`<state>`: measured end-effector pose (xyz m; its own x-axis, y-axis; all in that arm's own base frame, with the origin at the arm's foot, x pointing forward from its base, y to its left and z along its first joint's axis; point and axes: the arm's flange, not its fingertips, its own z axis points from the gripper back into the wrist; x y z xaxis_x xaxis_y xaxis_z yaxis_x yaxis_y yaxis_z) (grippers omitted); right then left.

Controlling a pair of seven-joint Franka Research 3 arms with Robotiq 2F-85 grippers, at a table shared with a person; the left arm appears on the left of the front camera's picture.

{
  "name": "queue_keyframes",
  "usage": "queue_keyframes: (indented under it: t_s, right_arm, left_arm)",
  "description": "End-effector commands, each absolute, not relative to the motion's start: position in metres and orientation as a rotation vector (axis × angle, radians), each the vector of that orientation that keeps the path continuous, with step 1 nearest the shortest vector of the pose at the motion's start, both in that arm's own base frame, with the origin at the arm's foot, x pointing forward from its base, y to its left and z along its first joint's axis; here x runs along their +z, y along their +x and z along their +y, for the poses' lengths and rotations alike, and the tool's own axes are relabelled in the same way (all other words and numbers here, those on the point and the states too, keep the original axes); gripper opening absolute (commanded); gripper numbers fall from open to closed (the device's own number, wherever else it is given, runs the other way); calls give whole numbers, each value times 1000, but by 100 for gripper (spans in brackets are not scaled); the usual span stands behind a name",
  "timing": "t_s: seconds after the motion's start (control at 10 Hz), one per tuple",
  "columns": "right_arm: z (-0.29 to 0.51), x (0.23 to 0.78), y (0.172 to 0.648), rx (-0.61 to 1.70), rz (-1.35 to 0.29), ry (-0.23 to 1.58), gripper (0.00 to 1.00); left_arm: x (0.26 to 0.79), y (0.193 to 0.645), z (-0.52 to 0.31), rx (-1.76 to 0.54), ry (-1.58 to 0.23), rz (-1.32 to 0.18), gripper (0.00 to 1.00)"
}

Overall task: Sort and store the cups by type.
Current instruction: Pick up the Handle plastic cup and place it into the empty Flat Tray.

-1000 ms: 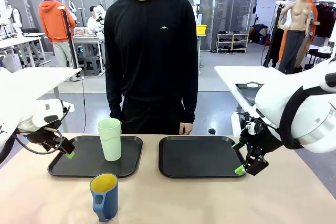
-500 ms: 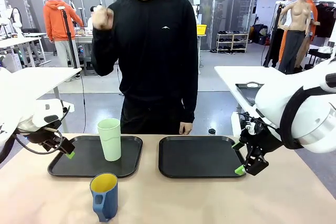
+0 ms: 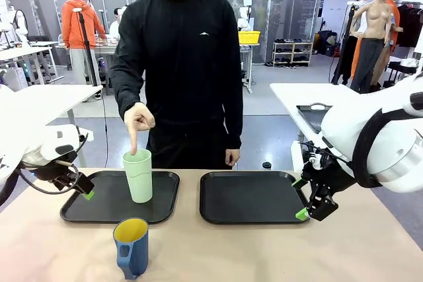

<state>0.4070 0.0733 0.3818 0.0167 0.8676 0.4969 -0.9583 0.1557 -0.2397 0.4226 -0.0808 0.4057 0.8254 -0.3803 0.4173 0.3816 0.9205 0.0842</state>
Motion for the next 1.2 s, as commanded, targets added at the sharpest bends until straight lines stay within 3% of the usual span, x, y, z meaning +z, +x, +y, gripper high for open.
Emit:
queue_keyframes:
  t_s: [0.0,1.1]
  right_arm:
    - [75,380,406,1414,-599,169,100]
    - [75,380,406,1414,-599,169,100]
  left_arm:
    - [406,422,-80,-403,-7,-438,100]
    - [406,422,-80,-403,-7,-438,100]
